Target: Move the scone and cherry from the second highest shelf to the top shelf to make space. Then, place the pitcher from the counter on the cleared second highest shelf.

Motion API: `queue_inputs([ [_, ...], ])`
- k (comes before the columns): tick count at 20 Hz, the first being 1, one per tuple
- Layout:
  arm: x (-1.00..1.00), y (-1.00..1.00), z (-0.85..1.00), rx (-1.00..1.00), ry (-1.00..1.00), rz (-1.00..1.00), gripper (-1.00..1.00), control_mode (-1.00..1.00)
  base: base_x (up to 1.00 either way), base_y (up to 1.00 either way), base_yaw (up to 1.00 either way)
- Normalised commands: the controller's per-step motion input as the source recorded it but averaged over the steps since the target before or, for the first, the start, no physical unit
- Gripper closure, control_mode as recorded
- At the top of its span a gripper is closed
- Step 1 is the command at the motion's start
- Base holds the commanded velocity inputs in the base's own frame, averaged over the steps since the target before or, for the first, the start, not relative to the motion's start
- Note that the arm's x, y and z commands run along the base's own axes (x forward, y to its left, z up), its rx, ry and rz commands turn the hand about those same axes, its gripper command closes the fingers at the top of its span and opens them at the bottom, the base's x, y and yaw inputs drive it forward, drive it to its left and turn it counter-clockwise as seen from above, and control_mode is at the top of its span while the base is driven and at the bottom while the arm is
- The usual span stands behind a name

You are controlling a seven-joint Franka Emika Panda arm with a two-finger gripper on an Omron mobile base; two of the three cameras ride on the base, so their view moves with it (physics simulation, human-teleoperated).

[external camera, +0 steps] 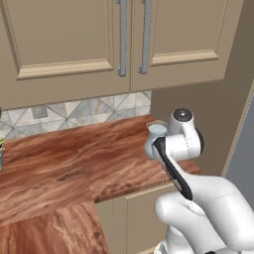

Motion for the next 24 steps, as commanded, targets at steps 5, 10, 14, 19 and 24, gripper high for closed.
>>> queue_inputs([
  [5,0.34,-0.09,-0.17,0.0,0.0,0.0,-1.0,-1.0,0.0,0.0,0.0],
  [10,0.43,-0.11,-0.14,0.0,0.0,0.0,-1.0,-1.0,0.0,0.0,0.0],
  [14,0.42,-0.02,-0.1,0.0,0.0,0.0,-1.0,-1.0,0.0,0.0,0.0],
  [19,0.42,0.0,-0.11,0.0,0.0,0.0,-1.0,-1.0,0.0,0.0,0.0],
  [24,0.4,0.0,-0.15,0.0,0.0,0.0,-1.0,-1.0,0.0,0.0,0.0],
])
